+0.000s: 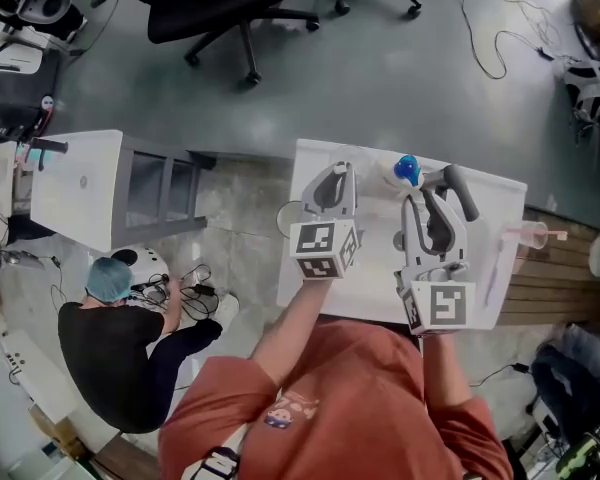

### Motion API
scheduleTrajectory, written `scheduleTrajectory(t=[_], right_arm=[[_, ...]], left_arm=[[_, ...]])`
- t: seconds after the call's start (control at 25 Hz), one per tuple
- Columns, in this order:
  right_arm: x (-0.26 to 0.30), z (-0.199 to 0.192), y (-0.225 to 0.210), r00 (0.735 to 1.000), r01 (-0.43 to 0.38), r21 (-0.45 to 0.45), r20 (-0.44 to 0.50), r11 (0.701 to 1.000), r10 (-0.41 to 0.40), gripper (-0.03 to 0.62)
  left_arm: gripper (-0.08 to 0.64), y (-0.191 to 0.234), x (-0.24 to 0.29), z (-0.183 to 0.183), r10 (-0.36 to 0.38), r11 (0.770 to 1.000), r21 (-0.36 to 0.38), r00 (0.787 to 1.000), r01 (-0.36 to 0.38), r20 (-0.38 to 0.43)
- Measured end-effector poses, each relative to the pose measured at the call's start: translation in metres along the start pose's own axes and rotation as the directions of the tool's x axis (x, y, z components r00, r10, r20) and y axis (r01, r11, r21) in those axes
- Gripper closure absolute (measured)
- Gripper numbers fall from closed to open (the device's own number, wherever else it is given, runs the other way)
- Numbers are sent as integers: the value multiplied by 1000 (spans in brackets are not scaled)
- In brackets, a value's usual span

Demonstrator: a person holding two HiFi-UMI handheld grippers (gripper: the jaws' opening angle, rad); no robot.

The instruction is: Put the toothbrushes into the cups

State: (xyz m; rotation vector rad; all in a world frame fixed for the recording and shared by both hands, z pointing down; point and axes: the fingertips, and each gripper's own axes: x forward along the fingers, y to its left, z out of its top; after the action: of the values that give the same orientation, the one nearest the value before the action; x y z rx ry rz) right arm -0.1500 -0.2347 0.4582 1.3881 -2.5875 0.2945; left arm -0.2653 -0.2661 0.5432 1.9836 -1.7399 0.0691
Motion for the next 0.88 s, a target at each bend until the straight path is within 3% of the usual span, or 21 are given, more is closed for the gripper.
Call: scheduleTrajectory(t=[0.24,0.64,0.88], right_arm=[[-1,1,-2,1000,10,6,0,1000,-10,479],[-10,5,-6,999,37,8,-5,999,-36,479],[-19,5,-9,1000,18,12,20,1000,-18,479]], left_arm=[[513,0,2,-3,16,1000,15,1000,-16,-13],[331,-5,-1,2,8,1000,18,1000,-9,16],[298,-11,-6,9,15,999,29,999,-16,45]])
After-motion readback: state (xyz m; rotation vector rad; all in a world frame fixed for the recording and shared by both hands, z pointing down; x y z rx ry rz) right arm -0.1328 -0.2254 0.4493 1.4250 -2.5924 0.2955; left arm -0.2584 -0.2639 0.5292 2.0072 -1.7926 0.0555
